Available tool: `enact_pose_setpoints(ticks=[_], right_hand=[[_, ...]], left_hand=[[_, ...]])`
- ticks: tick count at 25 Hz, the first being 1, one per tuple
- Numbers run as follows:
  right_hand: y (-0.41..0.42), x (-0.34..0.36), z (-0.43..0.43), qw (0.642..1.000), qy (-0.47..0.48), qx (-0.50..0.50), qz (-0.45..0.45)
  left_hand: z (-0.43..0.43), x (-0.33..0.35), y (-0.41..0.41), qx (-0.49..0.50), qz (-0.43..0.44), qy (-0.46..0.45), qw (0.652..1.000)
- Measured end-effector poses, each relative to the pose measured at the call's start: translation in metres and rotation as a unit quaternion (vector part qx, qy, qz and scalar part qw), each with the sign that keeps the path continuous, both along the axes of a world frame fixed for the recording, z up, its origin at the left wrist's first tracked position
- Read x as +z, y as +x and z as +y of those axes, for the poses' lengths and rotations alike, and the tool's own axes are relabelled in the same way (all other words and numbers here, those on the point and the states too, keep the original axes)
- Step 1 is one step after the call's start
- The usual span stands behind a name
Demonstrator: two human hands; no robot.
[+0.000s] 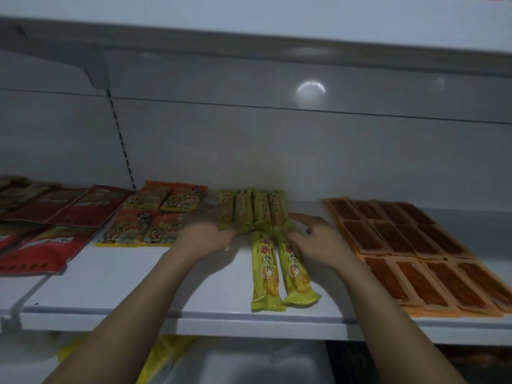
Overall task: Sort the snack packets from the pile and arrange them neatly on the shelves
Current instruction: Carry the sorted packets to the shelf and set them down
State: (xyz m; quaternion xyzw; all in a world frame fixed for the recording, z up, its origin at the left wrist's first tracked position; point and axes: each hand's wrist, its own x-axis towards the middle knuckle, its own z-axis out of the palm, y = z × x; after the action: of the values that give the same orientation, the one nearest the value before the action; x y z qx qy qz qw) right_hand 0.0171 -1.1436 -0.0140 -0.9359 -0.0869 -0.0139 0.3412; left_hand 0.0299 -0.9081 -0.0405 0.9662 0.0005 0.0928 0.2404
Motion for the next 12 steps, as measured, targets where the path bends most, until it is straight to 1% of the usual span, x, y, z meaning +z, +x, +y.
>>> enact_pose_setpoints(ticks=[1, 3, 4, 7, 9, 12], right_hand=[[0.014, 0.005, 0.006, 0.999, -0.027, -0.001, 0.028], [0.039, 0.009, 0.016, 0.996, -0.055, -0.002, 0.074], [0.050, 0.010, 0.021, 0.995, -0.060, 0.001, 0.085], [0.072, 0.007, 0.033, 0.991, -0.090, 0.026, 0.099], [0.074, 0.005, 0.038, 0.989, -0.107, 0.032, 0.093], [0.076, 0.001, 0.027, 0.991, -0.114, 0.007, 0.072]], left_hand=[[0.002, 0.001, 0.017, 0.012, 0.037, 0.026, 0.999], [0.003, 0.002, 0.048, 0.004, 0.112, 0.048, 0.993], [0.002, 0.001, 0.060, -0.010, 0.127, 0.058, 0.990], [-0.006, 0.000, 0.083, -0.034, 0.110, 0.086, 0.990], [-0.013, -0.001, 0.086, -0.036, 0.105, 0.062, 0.992], [-0.028, -0.002, 0.090, -0.060, 0.118, 0.018, 0.991]])
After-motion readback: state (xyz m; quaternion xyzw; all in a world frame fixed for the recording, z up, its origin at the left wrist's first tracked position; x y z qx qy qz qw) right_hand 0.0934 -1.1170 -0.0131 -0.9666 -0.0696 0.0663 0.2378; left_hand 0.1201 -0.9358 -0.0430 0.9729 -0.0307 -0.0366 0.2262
